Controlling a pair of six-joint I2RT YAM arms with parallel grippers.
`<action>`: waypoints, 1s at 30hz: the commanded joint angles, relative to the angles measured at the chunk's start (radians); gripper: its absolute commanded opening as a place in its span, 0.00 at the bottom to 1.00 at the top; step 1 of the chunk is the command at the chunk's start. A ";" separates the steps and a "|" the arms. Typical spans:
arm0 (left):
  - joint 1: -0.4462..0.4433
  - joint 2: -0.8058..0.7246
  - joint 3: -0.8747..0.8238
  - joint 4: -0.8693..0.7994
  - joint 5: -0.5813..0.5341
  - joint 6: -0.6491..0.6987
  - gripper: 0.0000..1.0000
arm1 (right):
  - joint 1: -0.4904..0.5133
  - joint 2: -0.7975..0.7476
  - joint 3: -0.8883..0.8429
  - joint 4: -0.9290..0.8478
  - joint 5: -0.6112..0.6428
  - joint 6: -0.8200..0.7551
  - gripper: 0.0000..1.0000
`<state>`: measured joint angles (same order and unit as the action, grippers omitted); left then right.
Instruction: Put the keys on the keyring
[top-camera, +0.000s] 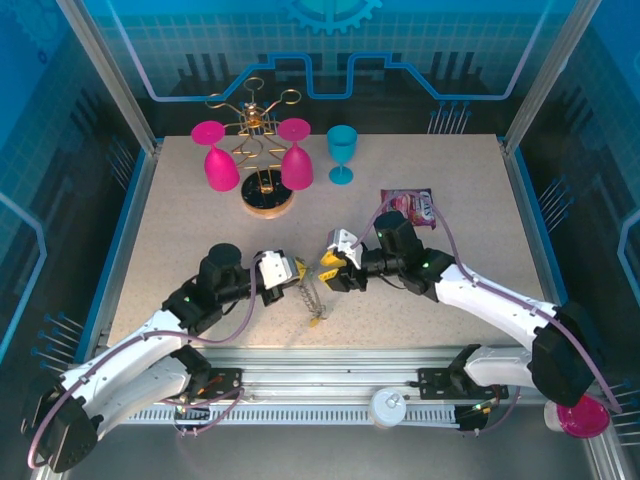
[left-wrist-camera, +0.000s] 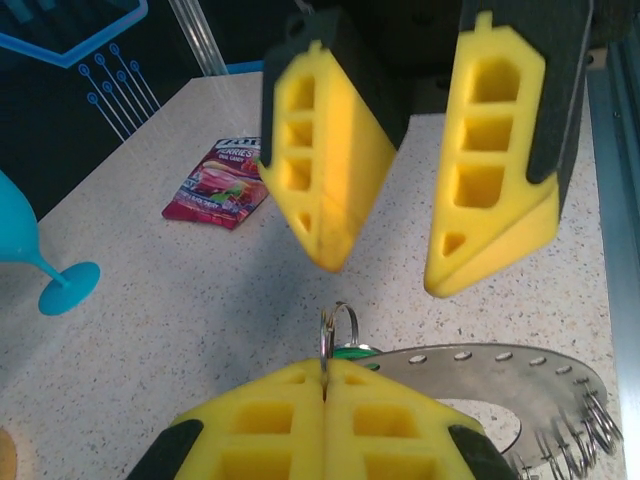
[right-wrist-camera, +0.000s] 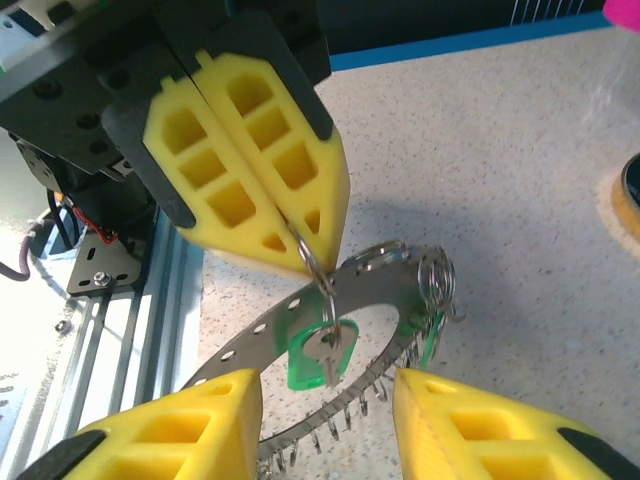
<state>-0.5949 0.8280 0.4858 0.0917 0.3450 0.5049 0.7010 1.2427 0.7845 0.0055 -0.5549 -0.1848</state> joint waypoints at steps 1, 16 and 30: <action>-0.002 -0.018 -0.005 0.098 0.039 -0.028 0.00 | 0.009 -0.005 -0.010 0.095 -0.021 0.055 0.40; -0.003 -0.021 -0.028 0.155 0.084 -0.064 0.00 | 0.012 0.045 0.004 0.124 -0.074 0.027 0.00; -0.003 0.003 -0.061 0.277 0.090 -0.097 0.00 | -0.015 -0.014 0.010 0.095 -0.067 -0.012 0.37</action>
<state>-0.5949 0.8406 0.4259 0.2829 0.3985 0.4198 0.6991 1.2827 0.7788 0.0822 -0.6102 -0.1688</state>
